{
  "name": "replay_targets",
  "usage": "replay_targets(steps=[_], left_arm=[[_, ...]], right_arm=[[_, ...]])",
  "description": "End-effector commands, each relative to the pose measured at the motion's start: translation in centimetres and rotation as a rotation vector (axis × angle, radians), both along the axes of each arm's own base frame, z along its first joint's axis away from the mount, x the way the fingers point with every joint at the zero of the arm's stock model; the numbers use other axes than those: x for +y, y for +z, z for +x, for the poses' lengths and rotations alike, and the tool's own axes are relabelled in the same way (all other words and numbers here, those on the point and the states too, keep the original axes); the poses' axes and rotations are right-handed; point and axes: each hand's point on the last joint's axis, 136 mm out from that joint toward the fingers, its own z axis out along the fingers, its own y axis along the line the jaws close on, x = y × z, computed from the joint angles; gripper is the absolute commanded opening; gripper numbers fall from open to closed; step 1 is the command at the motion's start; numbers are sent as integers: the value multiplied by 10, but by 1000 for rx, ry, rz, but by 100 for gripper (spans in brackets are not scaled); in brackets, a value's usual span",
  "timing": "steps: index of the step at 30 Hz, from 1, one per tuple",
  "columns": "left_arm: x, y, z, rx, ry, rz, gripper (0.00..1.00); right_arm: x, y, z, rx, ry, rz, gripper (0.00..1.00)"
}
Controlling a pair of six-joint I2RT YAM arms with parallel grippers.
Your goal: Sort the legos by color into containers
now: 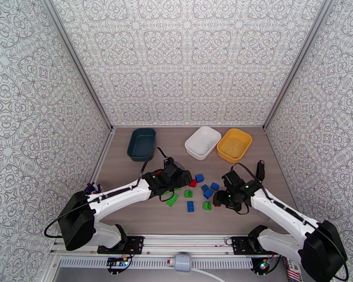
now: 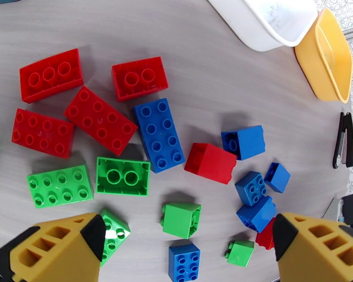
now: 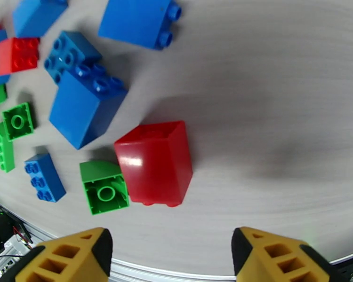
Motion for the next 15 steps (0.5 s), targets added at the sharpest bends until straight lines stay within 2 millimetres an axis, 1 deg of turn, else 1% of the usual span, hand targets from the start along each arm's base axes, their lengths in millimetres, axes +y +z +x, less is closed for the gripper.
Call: replay_targets(steps=[1, 5, 10, 15], left_arm=[[1, 2, 9, -11, 33, -22, 99], [5, 4, 15, -27, 35, -14, 99], [10, 1, 17, -13, 30, -5, 99], [10, 2, 21, 2, 14, -22, 99]], right_arm=[[2, -3, 7, -5, -4, -42, 72], [9, -6, 17, -2, 13, -63, 70], [22, -10, 31, 12, 44, -72, 64], [25, -12, 38, 15, 55, -92, 61]])
